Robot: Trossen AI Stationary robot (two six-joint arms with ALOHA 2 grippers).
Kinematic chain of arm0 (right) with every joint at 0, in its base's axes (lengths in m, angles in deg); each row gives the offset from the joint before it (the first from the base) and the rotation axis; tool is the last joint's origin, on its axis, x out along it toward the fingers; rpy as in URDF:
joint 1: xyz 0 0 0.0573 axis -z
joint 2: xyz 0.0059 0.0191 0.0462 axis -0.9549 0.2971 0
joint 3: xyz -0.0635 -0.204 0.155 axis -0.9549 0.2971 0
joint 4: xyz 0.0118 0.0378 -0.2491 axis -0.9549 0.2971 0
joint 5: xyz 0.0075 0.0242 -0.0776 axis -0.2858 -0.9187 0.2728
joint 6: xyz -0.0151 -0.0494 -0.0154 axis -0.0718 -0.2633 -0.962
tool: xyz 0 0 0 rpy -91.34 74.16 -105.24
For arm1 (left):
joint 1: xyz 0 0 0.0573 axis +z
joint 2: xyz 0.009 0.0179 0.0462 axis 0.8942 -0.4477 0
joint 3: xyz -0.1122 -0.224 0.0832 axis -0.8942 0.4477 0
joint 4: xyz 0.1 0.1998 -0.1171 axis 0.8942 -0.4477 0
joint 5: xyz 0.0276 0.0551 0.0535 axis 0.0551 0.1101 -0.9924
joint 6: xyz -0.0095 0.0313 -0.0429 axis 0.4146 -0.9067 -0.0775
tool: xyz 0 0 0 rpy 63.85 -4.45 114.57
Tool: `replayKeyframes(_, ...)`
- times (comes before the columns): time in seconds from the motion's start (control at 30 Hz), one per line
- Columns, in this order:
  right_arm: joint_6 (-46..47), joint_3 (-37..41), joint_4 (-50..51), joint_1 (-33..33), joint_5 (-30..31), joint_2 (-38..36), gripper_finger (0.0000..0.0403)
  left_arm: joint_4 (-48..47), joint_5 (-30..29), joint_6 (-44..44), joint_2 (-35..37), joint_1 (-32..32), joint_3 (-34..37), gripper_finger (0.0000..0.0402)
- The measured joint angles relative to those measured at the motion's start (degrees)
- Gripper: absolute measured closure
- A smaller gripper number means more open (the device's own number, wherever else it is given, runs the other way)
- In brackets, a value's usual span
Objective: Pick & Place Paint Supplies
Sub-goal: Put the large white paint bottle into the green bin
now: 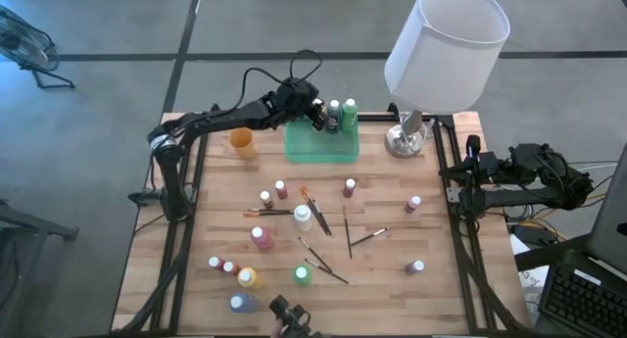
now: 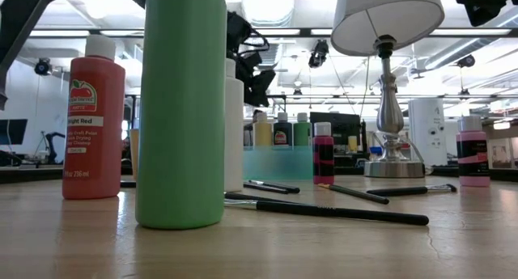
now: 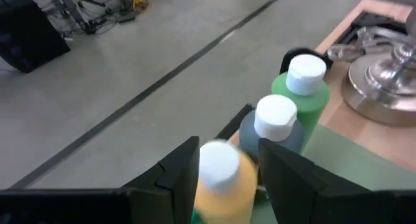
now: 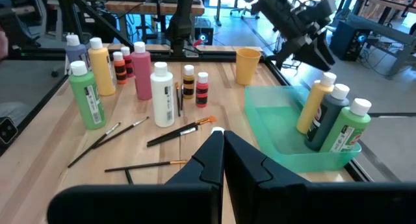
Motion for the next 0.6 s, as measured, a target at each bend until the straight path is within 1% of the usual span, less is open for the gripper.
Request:
replayKeyframes(0.23, 0.0, 0.0, 0.0, 0.0, 0.0, 0.0, 0.0394, -21.3, 0.0, -0.3, 1.7, -0.6, -10.4, 0.0239)
replayKeyframes(0.33, 0.0, 0.0, 0.0, 0.0, 0.0, 0.0, 0.0394, -28.4, 0.1, -0.4, 2.6, -1.5, -13.5, 0.0239)
replayKeyframes(0.37, 0.0, 0.0, 0.0, 0.0, 0.0, 0.0, 0.0394, -30.2, 0.2, -0.4, 3.1, -2.0, -14.0, 0.0239)
replayKeyframes(0.6, 0.0, 0.0, 0.1, 0.0, 0.0, 0.0, 0.0394, -33.8, 0.2, -0.4, 8.7, -7.3, -13.8, 0.0239)
